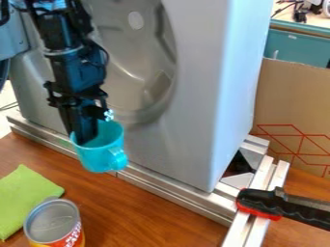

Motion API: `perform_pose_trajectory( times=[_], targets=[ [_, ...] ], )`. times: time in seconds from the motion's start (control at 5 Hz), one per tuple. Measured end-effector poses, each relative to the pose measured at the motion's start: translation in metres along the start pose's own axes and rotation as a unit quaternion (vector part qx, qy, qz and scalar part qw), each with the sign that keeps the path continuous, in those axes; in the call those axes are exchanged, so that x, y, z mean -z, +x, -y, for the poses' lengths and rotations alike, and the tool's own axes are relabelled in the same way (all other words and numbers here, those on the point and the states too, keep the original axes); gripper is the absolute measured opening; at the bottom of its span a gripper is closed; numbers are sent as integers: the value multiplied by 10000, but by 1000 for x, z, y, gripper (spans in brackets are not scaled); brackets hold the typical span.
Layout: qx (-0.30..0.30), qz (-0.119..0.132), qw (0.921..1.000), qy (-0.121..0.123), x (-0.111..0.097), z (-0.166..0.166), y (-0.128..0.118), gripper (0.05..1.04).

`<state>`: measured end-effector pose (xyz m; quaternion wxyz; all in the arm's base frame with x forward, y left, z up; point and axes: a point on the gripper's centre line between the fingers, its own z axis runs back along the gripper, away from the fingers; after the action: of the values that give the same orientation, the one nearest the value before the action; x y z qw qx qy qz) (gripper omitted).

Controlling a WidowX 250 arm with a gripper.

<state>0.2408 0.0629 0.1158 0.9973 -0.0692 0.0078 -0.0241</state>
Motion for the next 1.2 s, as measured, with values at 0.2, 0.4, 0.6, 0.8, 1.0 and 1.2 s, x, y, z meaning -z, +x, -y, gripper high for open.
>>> perform_pose_trajectory(
  times=[0.2, 0.4, 0.6, 0.8, 1.0, 1.2],
  targets=[
    [519, -321, 9981, -58, 25, 30, -3, 93],
    [1143, -327, 9926, 239, 52, 61, 6, 93],
    [1321, -283, 9897, 463, 62, 61, 5, 93],
    [1566, -146, 9841, 832, 72, 49, 6, 93],
    [1904, -63, 9777, 882, 80, 44, 8, 93],
    [1924, -100, 9777, 832, 91, 31, 10, 93]
  ],
)
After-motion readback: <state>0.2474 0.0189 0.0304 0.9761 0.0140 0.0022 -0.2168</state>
